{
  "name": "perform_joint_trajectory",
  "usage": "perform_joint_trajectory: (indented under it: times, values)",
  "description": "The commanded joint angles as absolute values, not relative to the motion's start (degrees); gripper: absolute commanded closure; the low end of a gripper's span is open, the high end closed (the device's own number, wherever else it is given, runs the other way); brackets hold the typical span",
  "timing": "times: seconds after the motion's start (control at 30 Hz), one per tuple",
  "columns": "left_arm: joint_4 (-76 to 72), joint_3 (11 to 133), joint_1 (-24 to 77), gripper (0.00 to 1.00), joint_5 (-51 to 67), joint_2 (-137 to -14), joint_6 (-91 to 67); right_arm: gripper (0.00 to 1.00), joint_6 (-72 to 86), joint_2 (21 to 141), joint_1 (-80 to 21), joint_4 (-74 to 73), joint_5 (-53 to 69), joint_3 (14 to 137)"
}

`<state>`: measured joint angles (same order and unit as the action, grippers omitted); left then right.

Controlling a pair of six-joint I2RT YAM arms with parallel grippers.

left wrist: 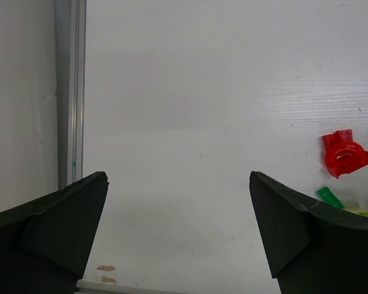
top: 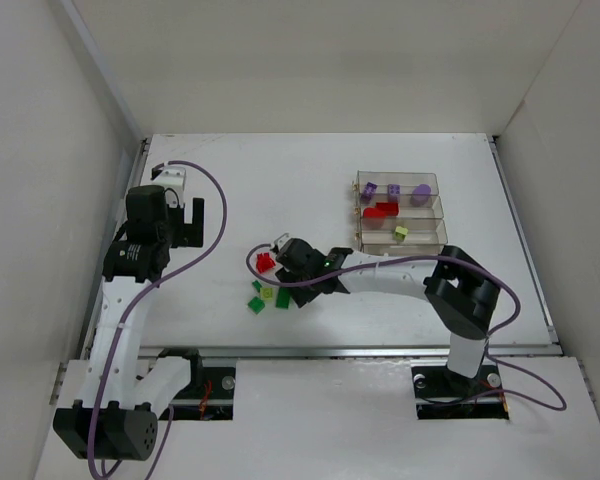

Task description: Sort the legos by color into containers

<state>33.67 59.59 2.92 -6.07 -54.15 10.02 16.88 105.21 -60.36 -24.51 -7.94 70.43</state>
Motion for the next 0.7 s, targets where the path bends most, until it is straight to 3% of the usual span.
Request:
perform_joint_trajectory:
  times: [0.0, 0.1, 0.17, 0.37, 0.67]
  values:
    - [32.1, 59.2, 3.2, 0.00, -6.2, -52.6, 9.2, 0.55, 15.7, 106.6, -60.6, -22.2, -9.8, 73.4]
    - [32.1, 59.2, 3.2, 0.00, -6.2, -52.6, 9.2, 0.63, 15.2, 107.1, -60.6, -22.2, -11.1, 73.9]
    - [32.1, 59.2, 3.2, 0.00, -6.2, -52.6, 9.2, 0.63, 15.2, 107.1, -60.6, -22.2, -11.9, 73.9]
    - [32.1, 59.2, 3.2, 0.00, -6.2, -52.6, 9.2, 0.50, 14.7, 108.9, -60.6, -23.3, -13.0, 76.2]
    - [32.1, 59.2, 3.2, 0.00, -6.2, -52.6, 9.2, 0.55, 13.4, 110.1, -60.6, -23.3, -10.7, 77.3]
